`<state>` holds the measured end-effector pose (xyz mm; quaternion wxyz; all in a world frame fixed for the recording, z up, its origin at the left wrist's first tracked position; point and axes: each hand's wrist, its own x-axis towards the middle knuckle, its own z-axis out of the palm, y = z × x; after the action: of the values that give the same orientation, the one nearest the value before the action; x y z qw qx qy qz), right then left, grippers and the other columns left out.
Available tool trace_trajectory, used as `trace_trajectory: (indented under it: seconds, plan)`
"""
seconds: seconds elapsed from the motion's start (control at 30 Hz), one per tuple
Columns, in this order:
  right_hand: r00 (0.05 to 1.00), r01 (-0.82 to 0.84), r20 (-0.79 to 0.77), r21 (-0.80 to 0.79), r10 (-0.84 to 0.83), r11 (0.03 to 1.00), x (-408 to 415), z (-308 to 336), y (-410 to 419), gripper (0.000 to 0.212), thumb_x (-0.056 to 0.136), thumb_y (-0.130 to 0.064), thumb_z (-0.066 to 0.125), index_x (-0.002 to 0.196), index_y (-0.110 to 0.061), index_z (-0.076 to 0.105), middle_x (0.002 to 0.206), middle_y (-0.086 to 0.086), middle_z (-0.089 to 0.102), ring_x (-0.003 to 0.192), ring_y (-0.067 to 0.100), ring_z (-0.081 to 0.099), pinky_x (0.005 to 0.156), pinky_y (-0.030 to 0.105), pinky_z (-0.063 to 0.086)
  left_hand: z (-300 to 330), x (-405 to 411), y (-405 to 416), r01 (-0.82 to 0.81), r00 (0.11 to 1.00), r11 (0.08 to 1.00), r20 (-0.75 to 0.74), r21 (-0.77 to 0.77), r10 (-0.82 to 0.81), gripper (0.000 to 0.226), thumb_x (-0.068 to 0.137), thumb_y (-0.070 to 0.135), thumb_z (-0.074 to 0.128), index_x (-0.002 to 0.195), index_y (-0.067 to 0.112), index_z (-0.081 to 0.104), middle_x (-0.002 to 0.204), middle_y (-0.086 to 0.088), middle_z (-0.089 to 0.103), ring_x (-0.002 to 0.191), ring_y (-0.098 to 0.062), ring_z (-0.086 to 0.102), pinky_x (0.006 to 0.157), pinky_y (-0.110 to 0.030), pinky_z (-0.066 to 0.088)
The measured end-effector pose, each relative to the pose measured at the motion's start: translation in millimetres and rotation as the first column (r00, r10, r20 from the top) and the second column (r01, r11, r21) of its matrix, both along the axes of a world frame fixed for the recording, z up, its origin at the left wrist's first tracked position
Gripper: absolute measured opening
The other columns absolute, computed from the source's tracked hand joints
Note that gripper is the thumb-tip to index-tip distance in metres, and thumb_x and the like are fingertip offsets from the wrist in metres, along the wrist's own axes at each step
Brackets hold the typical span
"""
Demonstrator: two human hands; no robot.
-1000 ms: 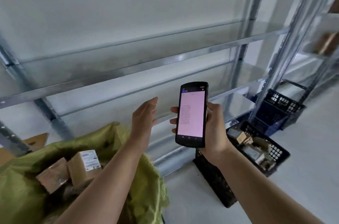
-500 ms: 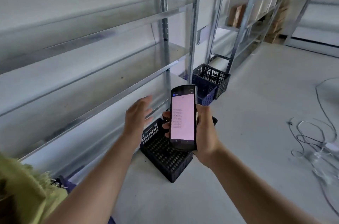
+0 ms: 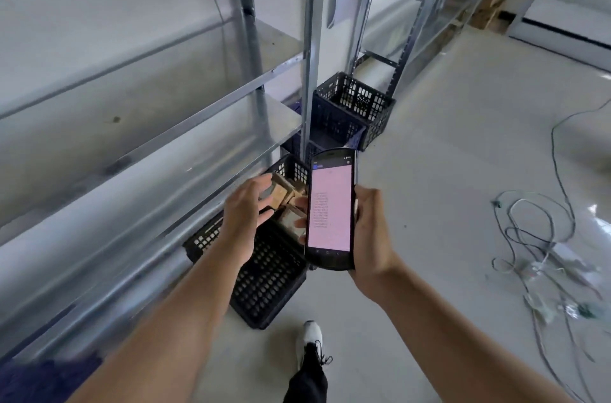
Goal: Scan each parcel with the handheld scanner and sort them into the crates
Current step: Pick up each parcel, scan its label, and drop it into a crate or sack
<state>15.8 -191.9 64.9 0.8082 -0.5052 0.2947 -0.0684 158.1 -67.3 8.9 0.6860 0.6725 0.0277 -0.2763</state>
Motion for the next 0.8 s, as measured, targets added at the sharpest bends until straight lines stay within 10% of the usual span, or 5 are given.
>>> trace_trajectory:
  seconds: [0.53, 0.8]
  plan:
    - [0.964, -0.218, -0.113, 0.179, 0.240, 0.959, 226, -74, -202, 0.066, 0.103, -0.039, 0.025, 0.125, 0.008, 0.067, 0.105, 0.029, 0.071, 0.081, 0.033, 0.065, 0.064, 0.032, 0.056, -85, 176, -163, -0.268, 0.933, 0.949, -0.200, 0.169, 0.299, 0.018, 0.104, 0.029, 0.058, 0.117, 0.030, 0.071, 0.126, 0.002, 0.068, 0.120, -0.022, 0.064, 0.106, -0.044, 0.051]
    - [0.838, -0.447, -0.222, 0.244, 0.498, 0.861, 330, -182, -293, 0.072, 0.103, -0.052, 0.025, 0.123, 0.004, 0.067, 0.104, 0.020, 0.072, 0.088, 0.034, 0.068, 0.072, 0.035, 0.057, -191, 241, -236, -0.534, 0.720, 0.803, -0.355, 0.265, 0.597, 0.037, 0.107, 0.030, 0.053, 0.140, 0.018, 0.063, 0.132, -0.001, 0.067, 0.125, -0.028, 0.062, 0.113, -0.048, 0.046]
